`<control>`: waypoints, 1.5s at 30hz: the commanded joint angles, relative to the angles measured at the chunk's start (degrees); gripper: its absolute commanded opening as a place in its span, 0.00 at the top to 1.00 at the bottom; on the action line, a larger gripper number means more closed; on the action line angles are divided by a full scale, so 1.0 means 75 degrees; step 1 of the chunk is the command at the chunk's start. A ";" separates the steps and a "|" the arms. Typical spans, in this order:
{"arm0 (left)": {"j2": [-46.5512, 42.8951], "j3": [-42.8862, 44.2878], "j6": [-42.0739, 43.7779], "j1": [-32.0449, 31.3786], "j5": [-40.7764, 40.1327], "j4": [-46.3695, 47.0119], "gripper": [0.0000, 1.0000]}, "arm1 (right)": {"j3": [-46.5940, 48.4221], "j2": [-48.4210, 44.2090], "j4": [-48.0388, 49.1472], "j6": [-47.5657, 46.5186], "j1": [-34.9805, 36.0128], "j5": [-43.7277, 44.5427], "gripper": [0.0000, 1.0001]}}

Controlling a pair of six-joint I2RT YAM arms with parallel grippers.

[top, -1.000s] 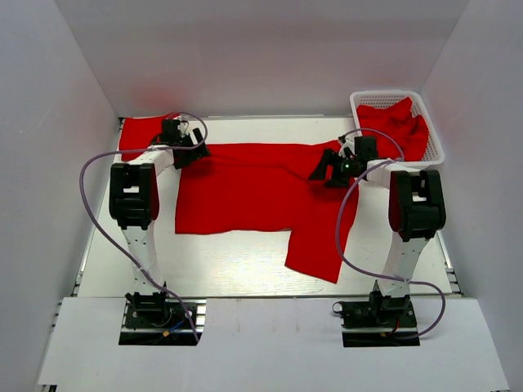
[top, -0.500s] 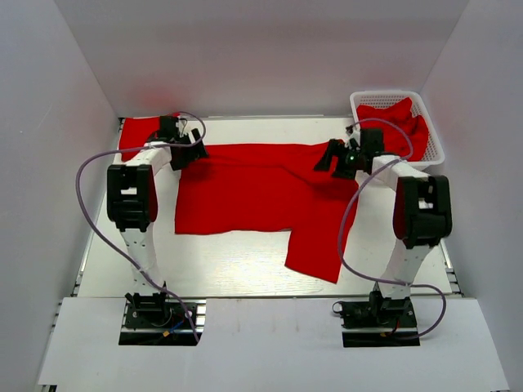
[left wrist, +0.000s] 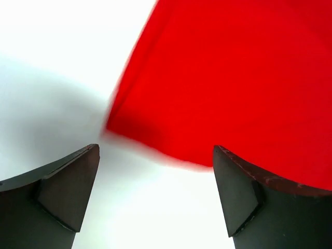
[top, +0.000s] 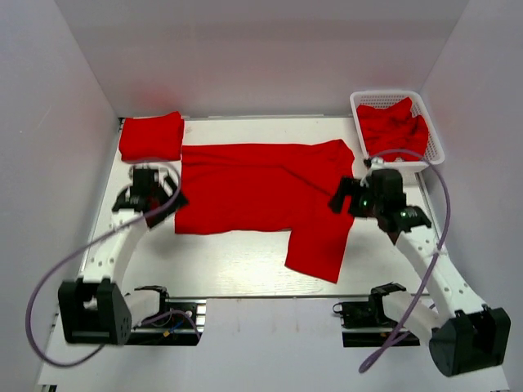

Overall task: Fold and stack the t-shirts
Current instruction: Fold the flattened tshirt in 1/3 of the way, then grap the side of the flattened tshirt closest away from the robot with both arms

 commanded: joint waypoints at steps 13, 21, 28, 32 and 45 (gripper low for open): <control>-0.0830 -0.2497 -0.0910 0.0064 -0.0544 0.0195 0.00 | -0.2023 -0.0723 -0.1257 0.1737 0.1624 0.0990 0.10; 0.0072 -0.2345 -0.0910 0.0064 -0.0639 0.1063 0.00 | -0.2058 -0.0489 -0.0965 0.1948 0.1977 0.0920 0.10; 0.1067 -0.2017 -0.0910 0.0064 -0.0640 0.1671 0.13 | -0.2117 -0.0407 -0.0800 0.2135 0.2141 0.1131 0.10; 0.1524 -0.2016 -0.0595 -0.0006 -0.0079 0.2163 0.52 | -0.2128 -0.0336 -0.0800 0.2229 0.2164 0.1190 0.10; 0.1035 -0.2626 -0.0231 -0.0006 0.0615 0.2517 1.00 | -0.2070 -0.0395 -0.1690 0.2604 0.2340 0.1202 0.10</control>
